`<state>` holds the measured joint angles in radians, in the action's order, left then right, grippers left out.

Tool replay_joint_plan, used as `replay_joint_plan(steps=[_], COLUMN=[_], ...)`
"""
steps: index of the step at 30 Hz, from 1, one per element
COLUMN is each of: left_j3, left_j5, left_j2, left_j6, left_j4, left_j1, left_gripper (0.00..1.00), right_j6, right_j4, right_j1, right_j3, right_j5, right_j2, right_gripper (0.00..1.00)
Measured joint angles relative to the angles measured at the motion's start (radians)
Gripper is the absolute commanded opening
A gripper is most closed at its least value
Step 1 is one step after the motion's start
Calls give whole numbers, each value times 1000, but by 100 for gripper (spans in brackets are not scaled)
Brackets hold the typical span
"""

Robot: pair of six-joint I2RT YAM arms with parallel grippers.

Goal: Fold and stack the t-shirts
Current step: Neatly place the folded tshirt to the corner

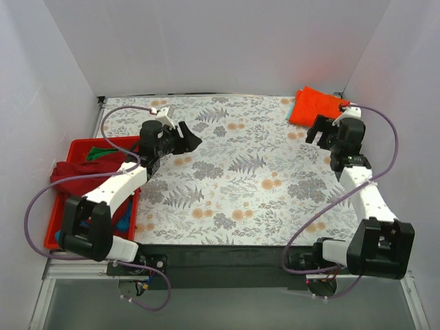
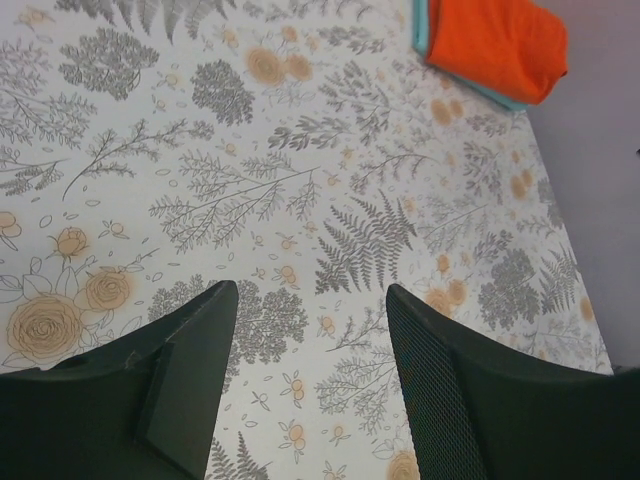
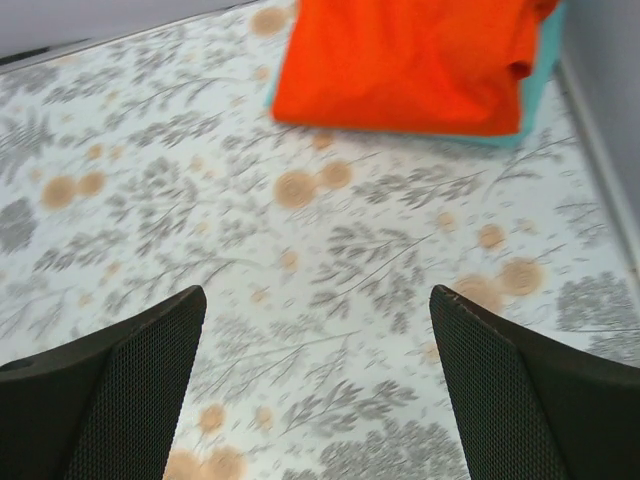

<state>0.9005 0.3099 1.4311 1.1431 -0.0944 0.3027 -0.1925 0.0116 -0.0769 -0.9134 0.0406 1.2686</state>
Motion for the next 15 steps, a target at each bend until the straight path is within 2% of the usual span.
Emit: replay_joint_plan(steps=[6,11,15], left_j3=[-101,-171,-226], left_j5=[-78,-156,-218], left_j2=[-229,-370,-427], left_j6=[6,3,4], left_j4=[-16,-18,-14], left_j1=[20,23,23], left_gripper=[60,60,60], right_j6=[-43,-39,-21], right_j4=[26,43,47], right_j1=[114,126,126], right_j3=[206,317,368], right_j5=[-108,-159,-174], right_j2=[-198,-267,-293], right_gripper=[98,98,98])
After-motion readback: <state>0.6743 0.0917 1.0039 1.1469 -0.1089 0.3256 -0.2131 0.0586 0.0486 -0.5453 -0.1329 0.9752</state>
